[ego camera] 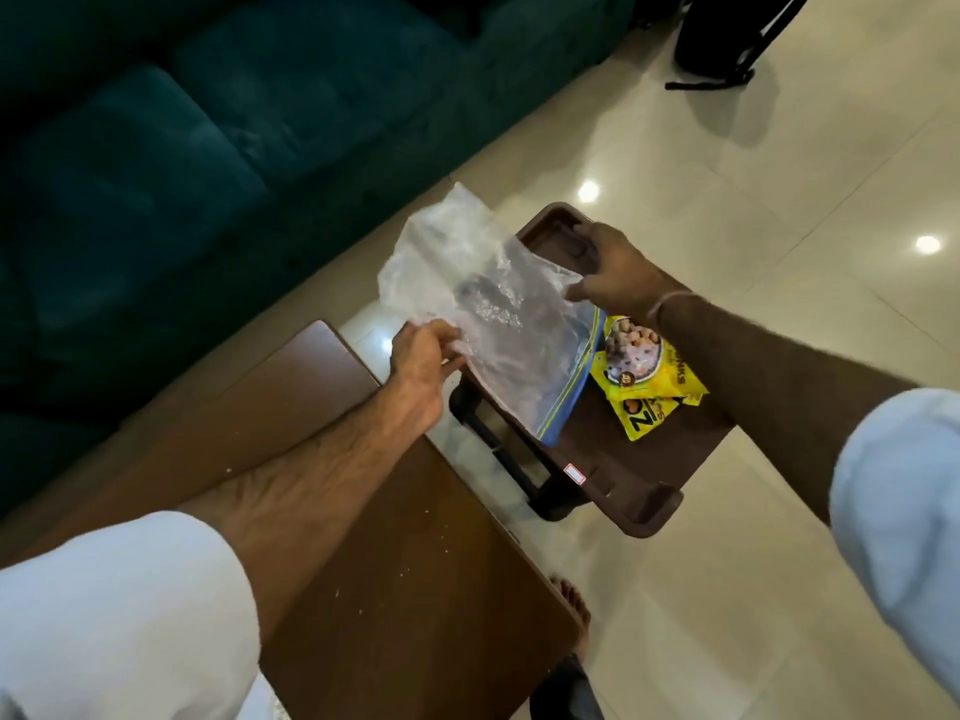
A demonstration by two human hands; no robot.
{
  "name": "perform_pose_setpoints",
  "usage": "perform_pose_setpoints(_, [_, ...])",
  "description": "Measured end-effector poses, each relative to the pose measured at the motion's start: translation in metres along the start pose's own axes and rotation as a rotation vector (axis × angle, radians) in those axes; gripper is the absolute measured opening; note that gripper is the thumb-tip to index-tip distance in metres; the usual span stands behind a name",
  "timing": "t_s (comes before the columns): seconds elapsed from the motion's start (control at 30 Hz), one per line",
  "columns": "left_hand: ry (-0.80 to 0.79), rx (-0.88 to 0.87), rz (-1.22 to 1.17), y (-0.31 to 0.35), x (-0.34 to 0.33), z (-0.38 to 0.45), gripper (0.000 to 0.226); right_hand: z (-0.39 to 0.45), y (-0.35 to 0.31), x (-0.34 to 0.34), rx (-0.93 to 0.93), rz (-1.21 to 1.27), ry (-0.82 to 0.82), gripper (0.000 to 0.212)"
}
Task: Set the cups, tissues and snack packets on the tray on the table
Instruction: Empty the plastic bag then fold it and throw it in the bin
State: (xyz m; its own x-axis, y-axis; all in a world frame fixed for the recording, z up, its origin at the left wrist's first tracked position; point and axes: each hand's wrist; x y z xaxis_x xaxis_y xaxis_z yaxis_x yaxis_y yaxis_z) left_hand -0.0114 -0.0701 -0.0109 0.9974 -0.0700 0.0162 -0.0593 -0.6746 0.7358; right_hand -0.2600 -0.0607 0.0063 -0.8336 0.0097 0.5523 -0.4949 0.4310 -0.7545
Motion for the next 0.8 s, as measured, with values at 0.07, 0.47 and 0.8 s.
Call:
perform_pose_setpoints(0.07, [-0.020,-0.033,-0.028,0.025,0.004,-0.006,0.013,0.011,-0.024,-0.003,-0.027,0.114,-0.088,0.077])
perform_pose_setpoints(0.47, [-0.169,-0.185,-0.158,0.165,0.046,-0.065,0.031,-0.010,-0.156,0.056,-0.074,0.690,-0.279,0.018])
perform_pose_setpoints(0.8, [0.102,-0.505,0.073,0.293,0.072,-0.165,0.084,-0.057,-0.305,0.150,0.169,0.606,-0.109,0.048])
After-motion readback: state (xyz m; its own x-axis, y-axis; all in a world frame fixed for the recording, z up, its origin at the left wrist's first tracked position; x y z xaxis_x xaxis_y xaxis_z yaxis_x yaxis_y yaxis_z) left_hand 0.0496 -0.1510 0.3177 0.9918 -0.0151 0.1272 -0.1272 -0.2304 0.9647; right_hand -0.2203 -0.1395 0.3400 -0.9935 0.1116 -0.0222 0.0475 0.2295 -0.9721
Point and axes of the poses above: each hand's wrist, its own z-axis towards the middle knuckle, its own x-axis out of the back of the hand, y = z × x, and after that the axes turned 7 degrees about z, right-handed
